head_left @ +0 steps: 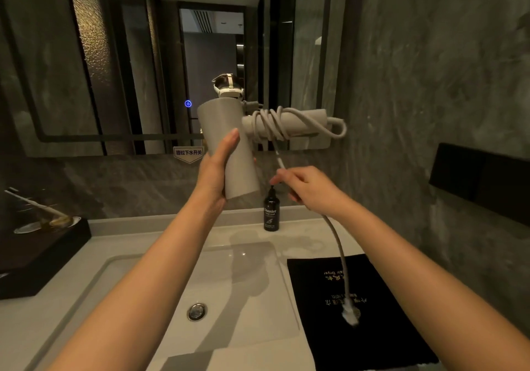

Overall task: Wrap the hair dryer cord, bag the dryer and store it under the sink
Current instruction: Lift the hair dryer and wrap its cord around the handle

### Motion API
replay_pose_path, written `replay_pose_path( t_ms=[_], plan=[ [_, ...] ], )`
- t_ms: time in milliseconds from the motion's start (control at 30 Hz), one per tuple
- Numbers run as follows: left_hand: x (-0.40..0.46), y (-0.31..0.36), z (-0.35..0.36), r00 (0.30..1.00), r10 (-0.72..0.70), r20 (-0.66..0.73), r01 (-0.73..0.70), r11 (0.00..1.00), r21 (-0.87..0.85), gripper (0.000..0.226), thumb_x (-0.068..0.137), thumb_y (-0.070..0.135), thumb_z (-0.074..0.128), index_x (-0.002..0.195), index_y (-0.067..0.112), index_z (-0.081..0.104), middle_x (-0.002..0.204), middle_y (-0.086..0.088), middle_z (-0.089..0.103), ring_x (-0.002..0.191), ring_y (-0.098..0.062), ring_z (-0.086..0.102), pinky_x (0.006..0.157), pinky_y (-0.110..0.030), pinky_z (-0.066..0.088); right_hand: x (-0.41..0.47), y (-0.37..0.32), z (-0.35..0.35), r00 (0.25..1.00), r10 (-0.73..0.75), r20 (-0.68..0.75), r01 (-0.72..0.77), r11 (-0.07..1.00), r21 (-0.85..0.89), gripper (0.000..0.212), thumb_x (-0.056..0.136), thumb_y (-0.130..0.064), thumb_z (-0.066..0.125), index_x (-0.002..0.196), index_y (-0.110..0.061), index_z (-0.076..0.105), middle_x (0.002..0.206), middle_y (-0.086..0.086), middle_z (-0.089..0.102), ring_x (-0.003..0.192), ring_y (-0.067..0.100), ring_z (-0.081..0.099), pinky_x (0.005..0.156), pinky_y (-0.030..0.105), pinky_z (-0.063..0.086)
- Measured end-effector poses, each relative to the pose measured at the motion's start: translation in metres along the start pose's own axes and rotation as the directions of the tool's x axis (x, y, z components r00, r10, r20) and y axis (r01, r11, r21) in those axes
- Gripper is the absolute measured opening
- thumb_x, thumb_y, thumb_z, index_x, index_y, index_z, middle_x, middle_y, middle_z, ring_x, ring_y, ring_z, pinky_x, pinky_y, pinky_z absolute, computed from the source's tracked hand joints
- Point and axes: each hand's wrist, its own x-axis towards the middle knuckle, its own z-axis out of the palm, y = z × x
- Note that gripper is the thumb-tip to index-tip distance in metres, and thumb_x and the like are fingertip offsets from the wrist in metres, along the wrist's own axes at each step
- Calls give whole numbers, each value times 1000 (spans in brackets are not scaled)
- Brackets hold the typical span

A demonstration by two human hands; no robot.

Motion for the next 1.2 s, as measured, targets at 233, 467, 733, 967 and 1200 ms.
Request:
replay_pose_path(
  t_ms=[233, 467, 733, 967, 1200],
  plan=[
    [18, -10, -9, 910, 387, -147, -218, 750, 624, 62, 64, 50, 80, 112, 29, 46, 97, 6, 56, 93, -18, 60, 76, -36, 54, -12, -11, -20, 992, -117, 41, 124, 965, -230, 16, 91, -33, 58, 84, -25, 70, 58, -10, 54, 50, -2, 48, 48, 13, 35],
    [18, -9, -38, 979, 193, 63, -181, 696, 695, 66, 52, 62, 76, 106, 34, 51, 99, 5, 60, 85, -13, 63, 61, -27, 54, 0, -10, -64, 967, -209, -144, 182, 967, -179, 10, 89, -31, 61, 87, -31, 71, 77, -7, 67, 71, 2, 60, 64, 18, 48],
    [5, 0, -42, 925, -153, 347, -62, 842, 537, 64, 59, 56, 71, 113, 27, 54, 99, -6, 70, 80, -15, 70, 66, -31, 56, 16, 9, -68, 975, -135, -175, 144, 989, 43, 12, 79, -47, 64, 77, -39, 74, 77, 2, 70, 65, 16, 59, 59, 15, 48],
    [-1, -8, -18, 919, -213, 333, 185, 976, 114, 76, 45, 51, 88, 106, 13, 63, 83, -8, 73, 69, -19, 70, 61, -32, 59, 11, 40, -22, 990, 92, -107, -29, 874, 486, 20, 95, -2, 48, 86, -16, 58, 81, -2, 66, 59, -2, 67, 58, 14, 54],
    [10, -18, -9, 999, -43, -14, 43, 998, 41, 55, 76, 42, 73, 120, 12, 56, 92, -8, 69, 71, -17, 70, 55, -30, 57, -1, 27, 4, 998, 33, -45, -35, 999, -40, 26, 94, -35, 53, 98, -18, 72, 66, -9, 67, 61, 5, 58, 57, 29, 46]
  ],
)
